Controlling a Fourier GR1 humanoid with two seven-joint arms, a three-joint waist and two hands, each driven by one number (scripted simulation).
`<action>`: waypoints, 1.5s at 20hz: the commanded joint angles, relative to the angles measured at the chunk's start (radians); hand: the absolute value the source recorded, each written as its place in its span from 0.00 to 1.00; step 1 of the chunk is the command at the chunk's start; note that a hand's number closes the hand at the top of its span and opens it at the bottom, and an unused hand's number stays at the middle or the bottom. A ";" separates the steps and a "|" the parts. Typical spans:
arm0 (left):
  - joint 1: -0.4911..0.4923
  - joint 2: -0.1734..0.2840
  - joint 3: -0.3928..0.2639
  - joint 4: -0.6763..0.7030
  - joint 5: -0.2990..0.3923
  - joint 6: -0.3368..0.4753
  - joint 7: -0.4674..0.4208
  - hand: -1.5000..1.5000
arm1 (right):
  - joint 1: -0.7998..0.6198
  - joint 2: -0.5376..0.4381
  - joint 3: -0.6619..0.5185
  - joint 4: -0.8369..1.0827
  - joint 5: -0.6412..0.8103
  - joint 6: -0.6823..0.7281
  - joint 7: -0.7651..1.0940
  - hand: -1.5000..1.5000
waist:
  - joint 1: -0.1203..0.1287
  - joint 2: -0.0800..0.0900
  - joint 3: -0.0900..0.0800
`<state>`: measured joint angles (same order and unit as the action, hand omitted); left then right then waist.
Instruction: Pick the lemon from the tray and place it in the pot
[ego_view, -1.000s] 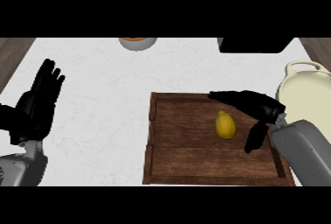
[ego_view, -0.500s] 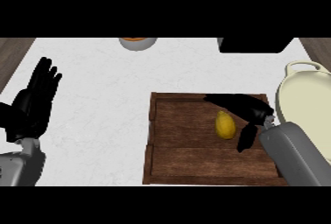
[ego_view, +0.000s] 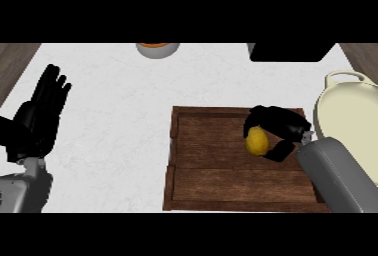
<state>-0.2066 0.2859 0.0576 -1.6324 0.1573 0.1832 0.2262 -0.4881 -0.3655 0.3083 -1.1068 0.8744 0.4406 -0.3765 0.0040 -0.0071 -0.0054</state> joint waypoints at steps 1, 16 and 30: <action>0.041 0.020 0.037 -0.029 0.017 -0.040 0.006 0.50 | 0.038 0.028 0.028 0.051 0.057 -0.057 -0.062 1.00 | 0.003 0.007 0.006; 0.096 0.006 0.042 -0.053 -0.004 -0.034 -0.012 0.50 | 0.563 0.272 0.123 -0.602 0.159 -0.103 0.596 1.00 | -0.030 -0.004 0.004; 0.050 -0.014 0.047 -0.007 -0.021 -0.020 -0.022 0.50 | 0.783 0.336 0.072 -1.232 0.268 -0.401 0.729 1.00 | -0.029 0.002 0.005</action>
<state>-0.1539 0.2726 0.0975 -1.6567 0.1370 0.1699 0.2264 0.2672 -0.0427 0.4152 -2.2288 1.0905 0.1366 0.3335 -0.0320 -0.0089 -0.0007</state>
